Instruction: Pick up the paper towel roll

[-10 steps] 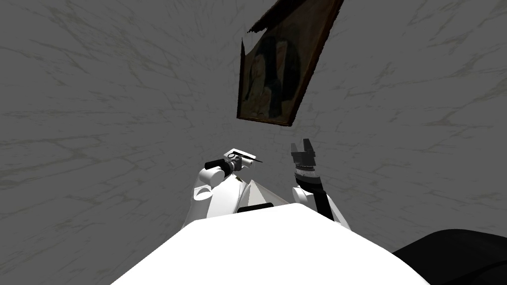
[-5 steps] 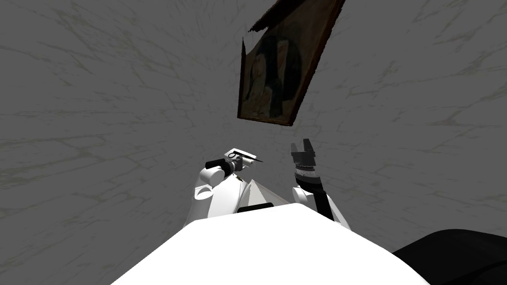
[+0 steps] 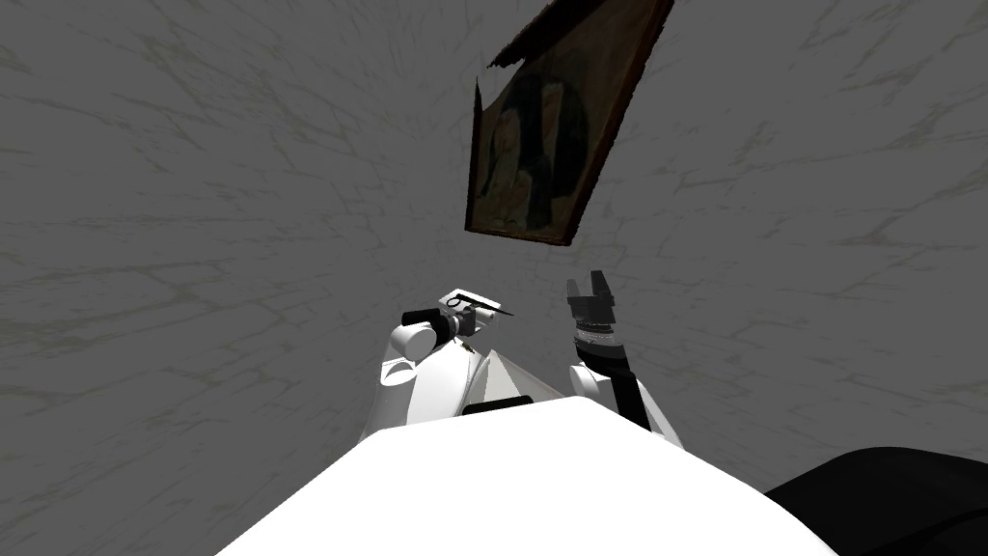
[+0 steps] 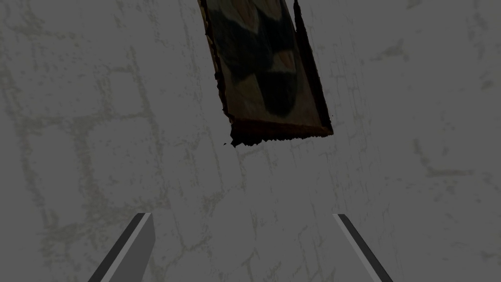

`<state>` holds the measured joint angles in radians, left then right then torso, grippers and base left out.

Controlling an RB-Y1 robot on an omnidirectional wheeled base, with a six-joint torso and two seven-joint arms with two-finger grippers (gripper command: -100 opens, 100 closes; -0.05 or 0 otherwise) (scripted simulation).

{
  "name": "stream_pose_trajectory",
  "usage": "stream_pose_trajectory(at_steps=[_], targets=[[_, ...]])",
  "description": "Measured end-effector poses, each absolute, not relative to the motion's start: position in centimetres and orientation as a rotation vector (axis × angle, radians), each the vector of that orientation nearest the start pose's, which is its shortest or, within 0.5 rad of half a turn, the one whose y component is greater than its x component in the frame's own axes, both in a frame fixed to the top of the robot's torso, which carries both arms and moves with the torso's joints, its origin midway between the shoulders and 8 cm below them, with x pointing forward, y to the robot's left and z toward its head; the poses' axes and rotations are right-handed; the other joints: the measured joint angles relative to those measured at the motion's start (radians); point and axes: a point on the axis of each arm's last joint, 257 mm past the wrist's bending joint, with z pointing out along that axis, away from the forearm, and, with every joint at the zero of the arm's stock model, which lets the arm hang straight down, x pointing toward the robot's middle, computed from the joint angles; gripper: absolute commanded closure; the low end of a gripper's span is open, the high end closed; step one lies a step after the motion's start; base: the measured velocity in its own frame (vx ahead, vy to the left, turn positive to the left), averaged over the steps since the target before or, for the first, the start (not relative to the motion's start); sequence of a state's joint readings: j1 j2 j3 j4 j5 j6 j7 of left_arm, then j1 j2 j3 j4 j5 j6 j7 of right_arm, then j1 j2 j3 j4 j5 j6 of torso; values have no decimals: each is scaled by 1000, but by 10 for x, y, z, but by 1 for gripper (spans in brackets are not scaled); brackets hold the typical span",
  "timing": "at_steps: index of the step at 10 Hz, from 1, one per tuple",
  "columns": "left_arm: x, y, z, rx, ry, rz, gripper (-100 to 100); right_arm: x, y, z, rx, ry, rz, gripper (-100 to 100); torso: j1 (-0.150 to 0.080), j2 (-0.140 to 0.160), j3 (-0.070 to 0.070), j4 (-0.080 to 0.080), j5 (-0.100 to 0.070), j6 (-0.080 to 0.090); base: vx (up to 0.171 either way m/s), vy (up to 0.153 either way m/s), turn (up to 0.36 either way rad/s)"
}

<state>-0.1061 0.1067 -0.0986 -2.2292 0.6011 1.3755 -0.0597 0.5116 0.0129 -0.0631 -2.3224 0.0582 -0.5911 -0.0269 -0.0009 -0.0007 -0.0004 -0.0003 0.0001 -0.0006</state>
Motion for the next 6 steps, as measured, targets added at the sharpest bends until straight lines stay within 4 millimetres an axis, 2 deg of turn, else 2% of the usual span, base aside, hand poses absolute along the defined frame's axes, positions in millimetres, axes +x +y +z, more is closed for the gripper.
stream_pose_trajectory(at_steps=[6], targets=[[422,50,-175,-1374,2166,-1380,-100,315,-287,56,528,549,1251,0,0,0,0,0,0,0,-3,1,8]])
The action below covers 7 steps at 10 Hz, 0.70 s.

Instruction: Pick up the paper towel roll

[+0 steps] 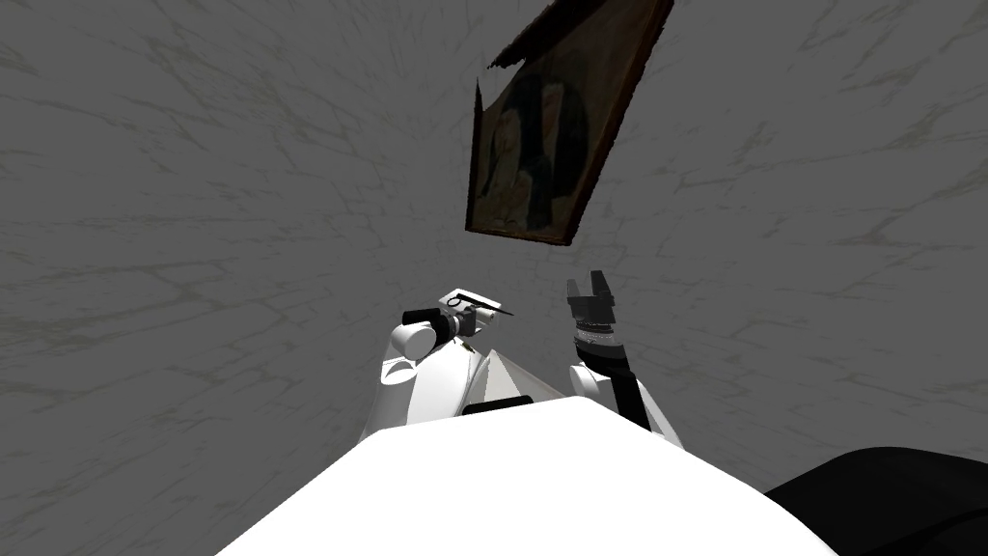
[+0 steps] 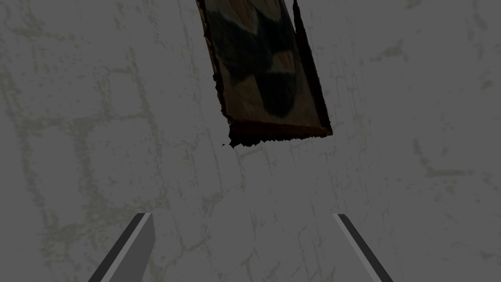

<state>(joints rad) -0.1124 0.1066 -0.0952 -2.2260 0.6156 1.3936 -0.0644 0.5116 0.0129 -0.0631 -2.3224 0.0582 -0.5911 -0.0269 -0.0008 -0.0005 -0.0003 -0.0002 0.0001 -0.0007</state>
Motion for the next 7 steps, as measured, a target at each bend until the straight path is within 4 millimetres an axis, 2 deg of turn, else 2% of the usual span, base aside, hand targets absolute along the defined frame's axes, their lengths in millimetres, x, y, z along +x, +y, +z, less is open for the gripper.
stream_pose_trajectory(at_steps=[7], targets=[[417,47,-178,-1366,2206,-1373,-100,315,-287,56,528,549,1251,0,1,0,0,0,0,0,0,0,-1]])
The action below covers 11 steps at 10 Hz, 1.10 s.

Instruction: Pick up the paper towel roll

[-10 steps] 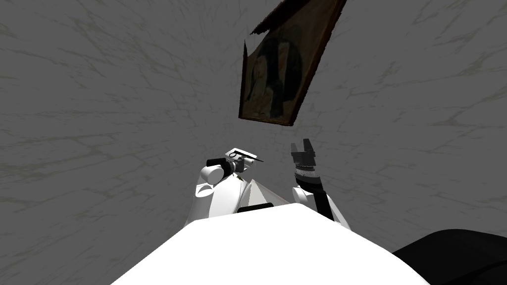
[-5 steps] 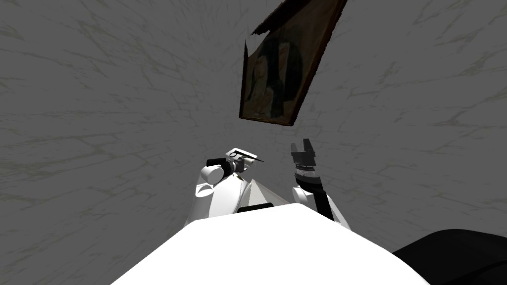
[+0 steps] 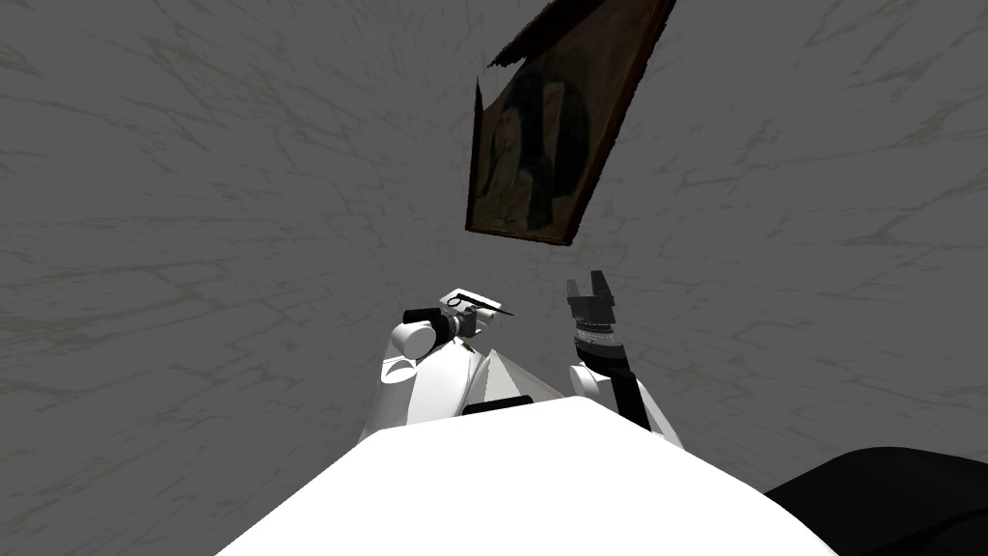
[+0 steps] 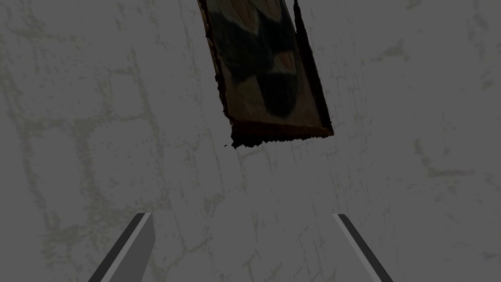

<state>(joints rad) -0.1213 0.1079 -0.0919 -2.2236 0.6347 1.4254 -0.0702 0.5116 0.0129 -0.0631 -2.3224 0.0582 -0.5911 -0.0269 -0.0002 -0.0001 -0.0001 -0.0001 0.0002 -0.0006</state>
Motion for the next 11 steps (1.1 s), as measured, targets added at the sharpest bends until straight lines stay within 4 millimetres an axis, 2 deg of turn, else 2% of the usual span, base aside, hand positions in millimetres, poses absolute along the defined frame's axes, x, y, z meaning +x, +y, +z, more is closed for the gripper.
stream_pose_trajectory(at_steps=[5,7,8,9,11], targets=[[417,47,-178,-1366,2206,-1373,-100,315,-287,56,528,549,1251,0,-1,-1,0,0,0,0,4,-4,12],[424,71,-183,-1365,2187,-1311,-100,315,-287,56,528,549,1251,0,0,-1,0,0,0,0,-1,2,-5],[428,90,-186,-1359,2173,-1264,-100,315,-287,56,528,549,1251,0,1,0,0,0,0,0,-3,3,-10],[428,99,-186,-1354,2168,-1238,-100,315,-287,56,528,549,1251,0,0,0,0,0,0,0,3,-4,11],[429,102,-186,-1352,2166,-1228,-100,315,-287,56,528,549,1251,0,0,0,0,0,0,0,-2,2,-7]])
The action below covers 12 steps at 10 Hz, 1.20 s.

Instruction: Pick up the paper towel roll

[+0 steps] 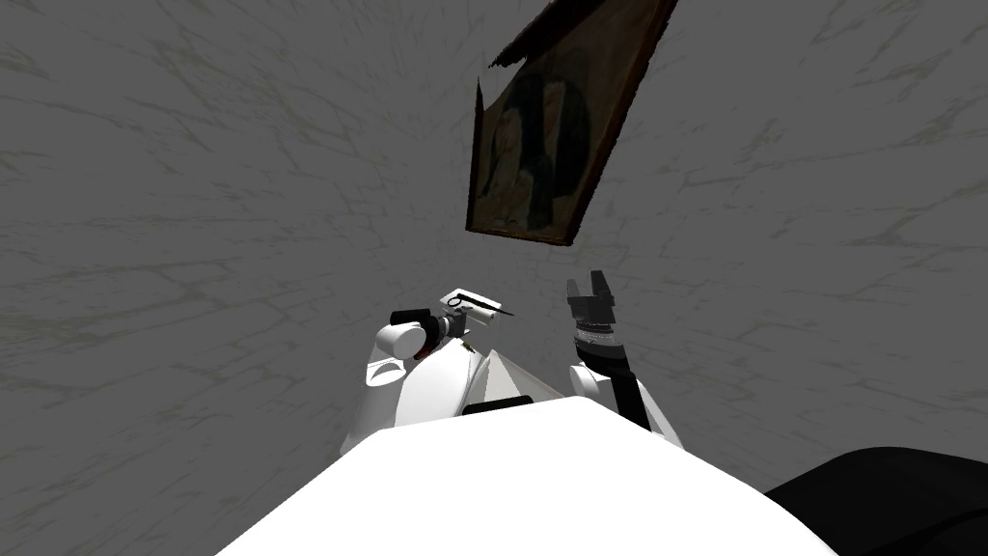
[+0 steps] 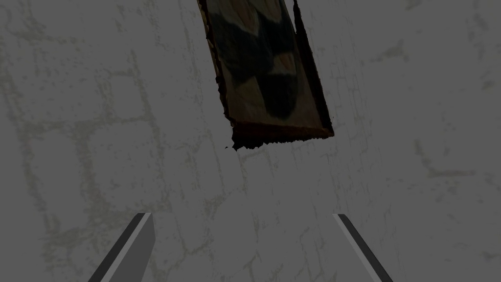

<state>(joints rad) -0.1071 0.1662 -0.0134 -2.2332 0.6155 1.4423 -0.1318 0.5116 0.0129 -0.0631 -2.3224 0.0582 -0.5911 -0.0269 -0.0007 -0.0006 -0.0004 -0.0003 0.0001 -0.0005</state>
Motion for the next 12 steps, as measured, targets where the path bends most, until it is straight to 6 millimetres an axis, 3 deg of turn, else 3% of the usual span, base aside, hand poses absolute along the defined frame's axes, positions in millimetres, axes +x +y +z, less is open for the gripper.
stream_pose_trajectory(at_steps=[6,9,12], targets=[[429,102,-186,-1352,2166,-1228,-100,315,-287,56,528,549,1251,0,0,0,0,0,0,0,-1,1,-3],[437,148,-189,-1346,2131,-1115,-100,315,-287,56,528,549,1250,0,1,0,0,0,0,0,-5,5,-16],[437,156,-190,-1341,2125,-1091,-100,315,-287,56,528,549,1250,0,0,0,0,0,0,0,-2,2,-5]])
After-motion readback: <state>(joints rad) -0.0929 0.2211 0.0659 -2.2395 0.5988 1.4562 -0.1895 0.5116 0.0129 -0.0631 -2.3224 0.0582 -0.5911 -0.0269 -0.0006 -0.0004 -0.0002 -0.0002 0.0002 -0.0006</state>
